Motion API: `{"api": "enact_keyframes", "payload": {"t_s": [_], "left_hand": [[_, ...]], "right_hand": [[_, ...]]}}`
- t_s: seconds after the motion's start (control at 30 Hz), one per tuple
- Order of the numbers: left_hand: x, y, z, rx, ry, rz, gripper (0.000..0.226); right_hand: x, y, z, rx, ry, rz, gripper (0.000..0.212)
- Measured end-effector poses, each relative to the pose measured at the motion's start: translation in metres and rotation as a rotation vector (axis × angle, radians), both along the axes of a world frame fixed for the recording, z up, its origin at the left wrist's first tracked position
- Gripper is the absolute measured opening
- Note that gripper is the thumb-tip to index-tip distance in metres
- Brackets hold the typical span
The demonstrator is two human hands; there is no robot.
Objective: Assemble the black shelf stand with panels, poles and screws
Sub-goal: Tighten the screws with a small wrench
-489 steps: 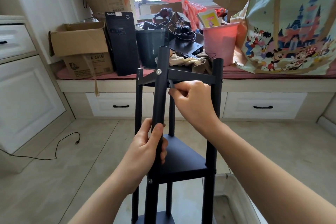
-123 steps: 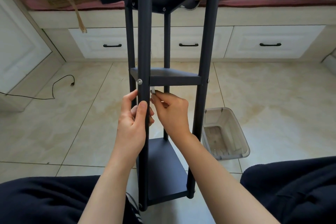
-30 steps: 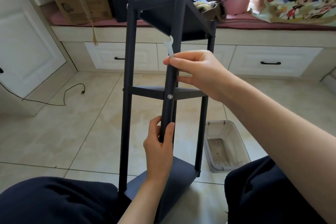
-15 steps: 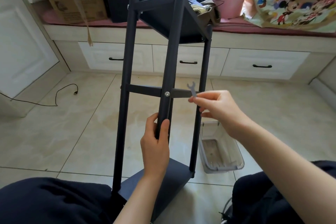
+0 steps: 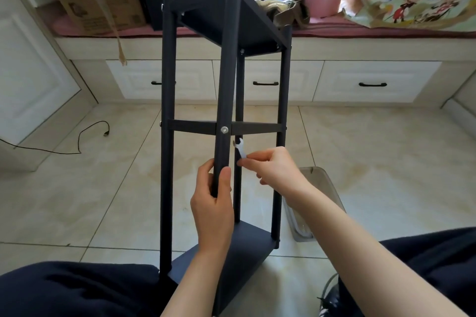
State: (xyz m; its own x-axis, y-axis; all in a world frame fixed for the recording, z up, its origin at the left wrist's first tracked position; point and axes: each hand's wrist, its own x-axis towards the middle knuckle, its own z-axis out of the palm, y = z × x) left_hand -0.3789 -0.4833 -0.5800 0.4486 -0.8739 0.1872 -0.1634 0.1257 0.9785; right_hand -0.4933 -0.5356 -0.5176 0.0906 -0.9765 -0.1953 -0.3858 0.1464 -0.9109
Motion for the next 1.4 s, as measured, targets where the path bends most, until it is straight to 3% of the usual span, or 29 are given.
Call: {"api": "enact_keyframes", "payload": {"t_s": [0.47, 0.97, 1.4], "left_hand": [[-0.001, -0.002, 0.0, -0.005, 0.031, 0.014, 0.043], [-0.003, 0.0, 0.002, -0.016, 0.026, 0.012, 0.049], [0.003, 0.001, 0.002, -0.042, -0.017, -0.004, 0.032]], "right_hand": [[0.011, -0.019, 0.015, 0.025, -0.022, 0.081, 0.015], [0.009, -0.018, 0.009, -0.202, 0.106, 0.072, 0.018], [0.035, -0.022, -0.04, -0.532, -0.078, -0.083, 0.013]]}}
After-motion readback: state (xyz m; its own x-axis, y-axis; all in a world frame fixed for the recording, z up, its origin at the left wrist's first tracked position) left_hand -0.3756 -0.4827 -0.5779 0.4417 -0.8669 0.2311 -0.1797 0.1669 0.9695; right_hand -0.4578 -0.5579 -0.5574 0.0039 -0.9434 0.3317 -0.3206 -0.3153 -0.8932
